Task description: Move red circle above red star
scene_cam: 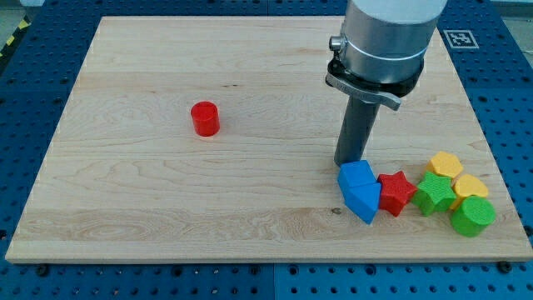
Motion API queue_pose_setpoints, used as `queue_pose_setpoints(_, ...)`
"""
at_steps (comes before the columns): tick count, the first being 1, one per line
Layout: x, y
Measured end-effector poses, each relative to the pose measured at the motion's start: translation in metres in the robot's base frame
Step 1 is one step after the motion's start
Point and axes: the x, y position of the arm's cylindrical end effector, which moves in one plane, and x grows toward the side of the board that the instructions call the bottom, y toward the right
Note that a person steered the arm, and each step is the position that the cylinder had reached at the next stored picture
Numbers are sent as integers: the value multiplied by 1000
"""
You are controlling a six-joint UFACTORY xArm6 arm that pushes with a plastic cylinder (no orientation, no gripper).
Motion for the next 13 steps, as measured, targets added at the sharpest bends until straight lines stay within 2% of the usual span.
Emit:
queue_pose_setpoints(1,16,0)
queue_pose_setpoints(3,12,-8)
queue_pose_setpoints(5,10,-85)
queue_pose_setpoints(7,-23,-215)
queue_pose_setpoints(8,-61,-224)
queue_pose_setpoints(13,-81,-210)
